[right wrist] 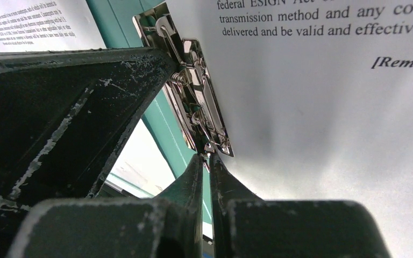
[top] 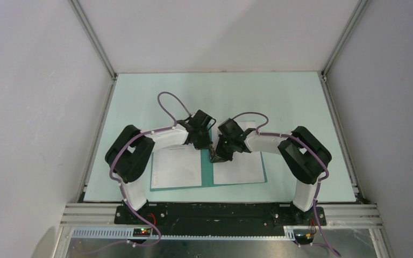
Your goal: Put the files into the folder
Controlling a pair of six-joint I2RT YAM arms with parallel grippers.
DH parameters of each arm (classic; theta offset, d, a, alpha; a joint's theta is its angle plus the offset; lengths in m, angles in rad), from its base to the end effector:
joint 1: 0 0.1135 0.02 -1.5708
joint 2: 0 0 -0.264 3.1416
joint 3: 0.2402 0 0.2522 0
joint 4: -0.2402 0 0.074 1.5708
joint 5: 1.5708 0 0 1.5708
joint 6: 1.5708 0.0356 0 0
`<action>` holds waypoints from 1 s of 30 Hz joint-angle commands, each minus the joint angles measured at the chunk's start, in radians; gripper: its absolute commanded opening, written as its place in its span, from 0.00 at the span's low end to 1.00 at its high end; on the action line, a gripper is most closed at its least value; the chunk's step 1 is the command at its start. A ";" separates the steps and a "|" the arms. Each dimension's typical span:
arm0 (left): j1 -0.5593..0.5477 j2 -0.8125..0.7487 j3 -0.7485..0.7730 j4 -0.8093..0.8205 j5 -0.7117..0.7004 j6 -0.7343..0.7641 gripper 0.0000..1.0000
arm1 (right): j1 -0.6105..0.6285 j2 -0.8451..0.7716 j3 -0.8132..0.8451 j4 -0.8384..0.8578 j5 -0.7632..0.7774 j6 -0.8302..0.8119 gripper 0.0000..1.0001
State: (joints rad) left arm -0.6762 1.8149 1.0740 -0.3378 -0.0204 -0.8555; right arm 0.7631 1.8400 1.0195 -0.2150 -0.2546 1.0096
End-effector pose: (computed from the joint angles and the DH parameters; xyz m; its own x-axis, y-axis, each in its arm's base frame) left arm 0.2788 -0.2227 0.1520 -0.9175 -0.2315 -0.3234 -0.1135 0.9318 -0.3449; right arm 0.2514 0.2528 0.1364 -0.9757 0.2006 -0.0881 0.1209 0.8283 0.5471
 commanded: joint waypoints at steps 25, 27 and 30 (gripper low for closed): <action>-0.039 0.026 -0.081 -0.072 -0.030 -0.071 0.00 | 0.016 -0.024 0.001 -0.044 0.131 -0.083 0.06; -0.038 0.026 -0.082 -0.072 -0.029 -0.070 0.00 | 0.019 -0.025 0.005 -0.050 0.129 -0.085 0.08; -0.038 0.022 -0.080 -0.072 -0.027 -0.066 0.00 | 0.023 -0.035 0.005 -0.057 0.133 -0.087 0.14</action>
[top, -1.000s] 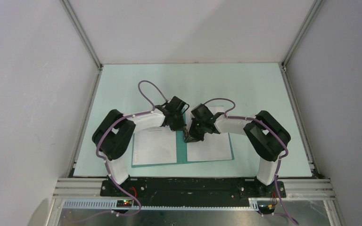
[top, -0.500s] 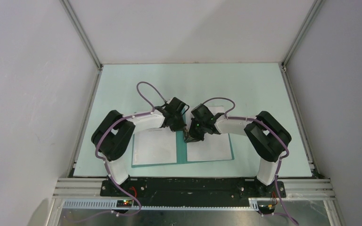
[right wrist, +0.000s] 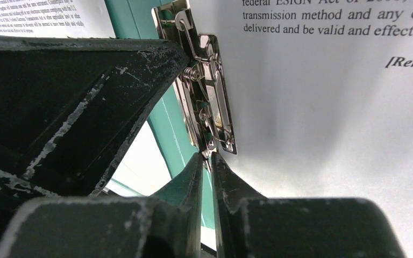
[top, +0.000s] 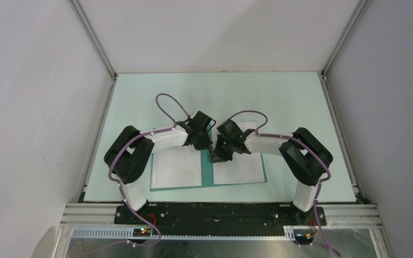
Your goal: Put the files into the folder
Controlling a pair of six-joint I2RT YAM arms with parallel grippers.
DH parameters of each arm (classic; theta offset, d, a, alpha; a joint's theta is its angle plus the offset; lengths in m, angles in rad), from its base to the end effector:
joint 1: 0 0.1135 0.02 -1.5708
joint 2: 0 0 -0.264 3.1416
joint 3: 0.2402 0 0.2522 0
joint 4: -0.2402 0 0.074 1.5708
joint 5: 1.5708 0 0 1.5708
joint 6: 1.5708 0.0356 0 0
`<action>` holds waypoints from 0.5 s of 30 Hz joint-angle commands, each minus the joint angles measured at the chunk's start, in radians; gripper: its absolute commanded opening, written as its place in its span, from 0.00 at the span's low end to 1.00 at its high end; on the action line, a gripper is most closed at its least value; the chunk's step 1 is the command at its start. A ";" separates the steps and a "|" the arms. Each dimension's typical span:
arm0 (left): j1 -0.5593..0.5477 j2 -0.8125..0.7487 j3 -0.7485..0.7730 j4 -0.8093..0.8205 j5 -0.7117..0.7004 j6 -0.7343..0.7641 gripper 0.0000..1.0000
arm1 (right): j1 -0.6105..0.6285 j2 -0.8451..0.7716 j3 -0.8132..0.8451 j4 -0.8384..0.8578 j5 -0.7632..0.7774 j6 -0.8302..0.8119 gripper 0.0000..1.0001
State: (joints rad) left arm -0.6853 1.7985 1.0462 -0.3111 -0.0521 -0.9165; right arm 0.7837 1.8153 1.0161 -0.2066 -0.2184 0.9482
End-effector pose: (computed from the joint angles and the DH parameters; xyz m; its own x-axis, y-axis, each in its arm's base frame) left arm 0.2742 -0.2218 0.1514 -0.8978 -0.2895 -0.3318 -0.1642 0.9192 -0.3579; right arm 0.2467 0.2567 0.1440 -0.9754 0.1476 -0.1636 0.0362 0.8398 0.5417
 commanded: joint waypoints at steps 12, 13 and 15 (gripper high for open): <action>-0.013 -0.042 0.097 -0.161 0.044 0.101 0.20 | 0.007 -0.092 0.009 -0.110 0.143 -0.063 0.29; -0.008 -0.053 0.125 -0.169 0.057 0.107 0.23 | 0.008 -0.098 0.009 -0.107 0.143 -0.067 0.31; 0.004 -0.075 0.161 -0.185 0.078 0.127 0.28 | 0.016 -0.119 0.009 -0.104 0.149 -0.079 0.34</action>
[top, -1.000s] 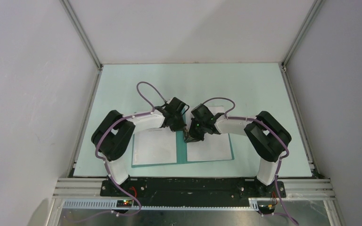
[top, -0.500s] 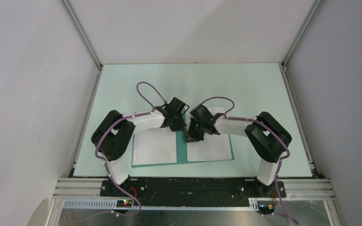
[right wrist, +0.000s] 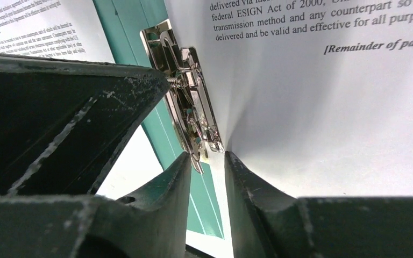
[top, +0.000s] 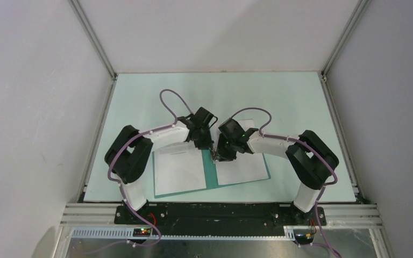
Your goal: Put the files into the folder
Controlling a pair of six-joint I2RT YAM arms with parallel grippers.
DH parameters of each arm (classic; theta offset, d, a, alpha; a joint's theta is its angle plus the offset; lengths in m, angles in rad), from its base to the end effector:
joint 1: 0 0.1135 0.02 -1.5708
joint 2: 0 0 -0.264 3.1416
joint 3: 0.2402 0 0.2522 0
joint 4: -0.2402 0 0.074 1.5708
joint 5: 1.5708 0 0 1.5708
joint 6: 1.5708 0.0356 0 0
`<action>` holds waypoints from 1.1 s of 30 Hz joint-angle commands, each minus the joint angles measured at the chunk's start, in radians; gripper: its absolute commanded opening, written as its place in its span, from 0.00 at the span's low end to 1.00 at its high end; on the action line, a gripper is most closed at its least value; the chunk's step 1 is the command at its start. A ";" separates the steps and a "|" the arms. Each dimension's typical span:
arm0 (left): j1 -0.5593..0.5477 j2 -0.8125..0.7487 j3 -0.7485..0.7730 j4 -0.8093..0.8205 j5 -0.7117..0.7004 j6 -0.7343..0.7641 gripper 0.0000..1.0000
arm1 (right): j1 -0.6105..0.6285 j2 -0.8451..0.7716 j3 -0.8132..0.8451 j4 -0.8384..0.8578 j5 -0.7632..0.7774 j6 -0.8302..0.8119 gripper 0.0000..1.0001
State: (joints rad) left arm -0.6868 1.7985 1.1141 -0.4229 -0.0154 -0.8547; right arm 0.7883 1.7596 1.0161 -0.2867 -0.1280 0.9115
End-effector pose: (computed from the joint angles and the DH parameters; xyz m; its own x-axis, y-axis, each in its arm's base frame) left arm 0.2759 -0.2255 0.1643 -0.9283 -0.2142 -0.3039 -0.1091 0.9383 -0.3282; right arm 0.2412 0.2491 0.1574 -0.9629 0.1435 -0.2287 0.0186 0.8804 0.4738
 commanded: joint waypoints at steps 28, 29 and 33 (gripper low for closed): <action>0.705 -0.700 -0.415 -0.180 0.103 0.296 1.00 | 0.174 0.252 0.469 -0.354 0.465 -0.385 0.45; 0.708 -0.702 -0.431 -0.181 0.105 0.292 1.00 | 0.175 0.255 0.466 -0.351 0.462 -0.387 0.45; 0.714 -0.708 -0.452 -0.181 0.088 0.261 1.00 | 0.178 0.269 0.459 -0.338 0.443 -0.391 0.44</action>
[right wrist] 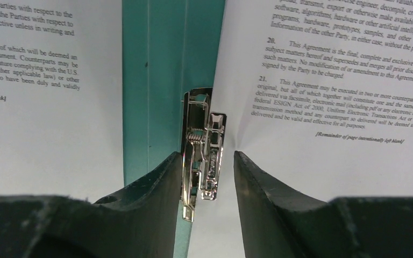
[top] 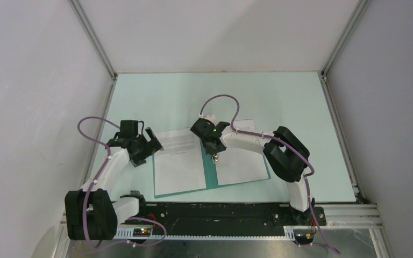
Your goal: Put the files into the folder
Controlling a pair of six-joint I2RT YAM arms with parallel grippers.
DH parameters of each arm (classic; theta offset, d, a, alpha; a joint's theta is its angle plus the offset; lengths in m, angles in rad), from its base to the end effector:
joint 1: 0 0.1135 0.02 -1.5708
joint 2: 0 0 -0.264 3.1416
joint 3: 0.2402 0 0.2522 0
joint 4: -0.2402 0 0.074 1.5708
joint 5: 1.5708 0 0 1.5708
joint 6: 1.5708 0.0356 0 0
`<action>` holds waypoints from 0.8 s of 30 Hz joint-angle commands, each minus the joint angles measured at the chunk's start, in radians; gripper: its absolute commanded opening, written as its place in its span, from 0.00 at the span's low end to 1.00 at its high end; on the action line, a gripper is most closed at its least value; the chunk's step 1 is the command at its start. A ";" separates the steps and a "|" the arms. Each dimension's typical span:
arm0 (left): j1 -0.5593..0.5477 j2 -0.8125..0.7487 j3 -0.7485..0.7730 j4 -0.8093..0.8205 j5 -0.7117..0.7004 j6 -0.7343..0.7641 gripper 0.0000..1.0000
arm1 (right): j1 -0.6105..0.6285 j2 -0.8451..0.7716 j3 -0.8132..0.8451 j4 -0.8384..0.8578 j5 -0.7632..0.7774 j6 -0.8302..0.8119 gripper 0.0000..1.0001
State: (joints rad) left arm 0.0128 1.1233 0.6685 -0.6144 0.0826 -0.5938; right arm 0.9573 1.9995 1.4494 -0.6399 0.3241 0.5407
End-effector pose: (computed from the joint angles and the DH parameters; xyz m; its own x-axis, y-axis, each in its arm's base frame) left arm 0.2048 -0.0003 0.2018 -0.7417 -0.5671 -0.3580 -0.4682 0.8201 -0.3290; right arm 0.2453 0.3287 0.1767 -0.8221 -0.3200 -0.4708 -0.3310 0.9416 -0.0622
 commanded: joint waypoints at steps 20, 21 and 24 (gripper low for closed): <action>0.020 0.076 -0.016 0.012 0.055 -0.038 1.00 | -0.169 -0.044 -0.161 0.179 -0.289 -0.045 0.08; 0.020 0.092 -0.012 0.012 0.068 -0.032 1.00 | -0.183 -0.061 -0.182 0.193 -0.355 -0.049 0.07; 0.020 0.117 -0.008 0.013 0.106 -0.022 1.00 | -0.250 -0.089 -0.223 0.263 -0.474 -0.053 0.06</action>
State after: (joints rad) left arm 0.0250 1.2118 0.6506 -0.6125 0.1196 -0.6273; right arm 0.7898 1.9217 1.3018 -0.4538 0.0422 0.4984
